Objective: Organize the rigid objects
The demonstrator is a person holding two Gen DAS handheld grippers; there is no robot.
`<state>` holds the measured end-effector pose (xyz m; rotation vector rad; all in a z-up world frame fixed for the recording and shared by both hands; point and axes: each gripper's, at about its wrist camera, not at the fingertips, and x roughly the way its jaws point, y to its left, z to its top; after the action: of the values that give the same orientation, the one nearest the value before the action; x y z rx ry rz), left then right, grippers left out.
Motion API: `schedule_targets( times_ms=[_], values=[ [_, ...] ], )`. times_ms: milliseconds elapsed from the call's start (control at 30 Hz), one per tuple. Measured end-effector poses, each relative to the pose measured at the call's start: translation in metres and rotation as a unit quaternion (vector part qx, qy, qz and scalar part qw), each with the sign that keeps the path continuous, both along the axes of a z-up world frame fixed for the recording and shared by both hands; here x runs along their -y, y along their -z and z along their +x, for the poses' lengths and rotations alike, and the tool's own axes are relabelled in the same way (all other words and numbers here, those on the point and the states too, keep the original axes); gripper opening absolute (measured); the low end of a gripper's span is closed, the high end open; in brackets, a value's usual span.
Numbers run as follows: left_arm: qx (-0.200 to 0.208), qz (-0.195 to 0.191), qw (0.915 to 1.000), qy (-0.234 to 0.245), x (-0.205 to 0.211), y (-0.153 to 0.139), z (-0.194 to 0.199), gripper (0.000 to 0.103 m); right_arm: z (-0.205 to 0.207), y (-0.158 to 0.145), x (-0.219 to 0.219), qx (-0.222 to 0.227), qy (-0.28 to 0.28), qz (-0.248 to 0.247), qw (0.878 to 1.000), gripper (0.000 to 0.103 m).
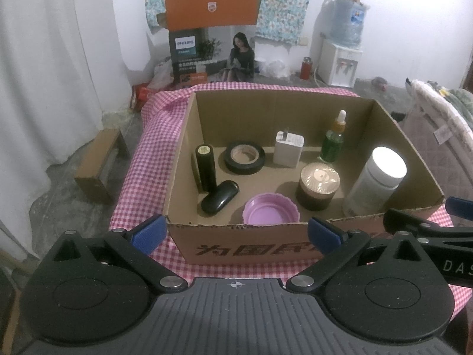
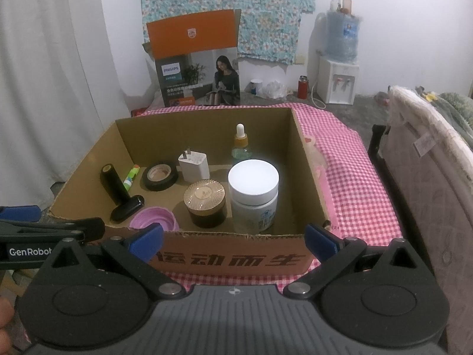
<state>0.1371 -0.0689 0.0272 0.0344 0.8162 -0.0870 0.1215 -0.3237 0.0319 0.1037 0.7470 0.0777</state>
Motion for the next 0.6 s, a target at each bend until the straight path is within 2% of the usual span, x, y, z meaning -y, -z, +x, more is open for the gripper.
schedule_targets(
  times_ms=[600],
  values=[
    [-0.007,0.001,1.0000,0.000,-0.0008,0.0020,0.0006,0.102,0.0023,0.0039,-0.0032,-0.009,0.001,0.003,1.000,0.103]
  ],
)
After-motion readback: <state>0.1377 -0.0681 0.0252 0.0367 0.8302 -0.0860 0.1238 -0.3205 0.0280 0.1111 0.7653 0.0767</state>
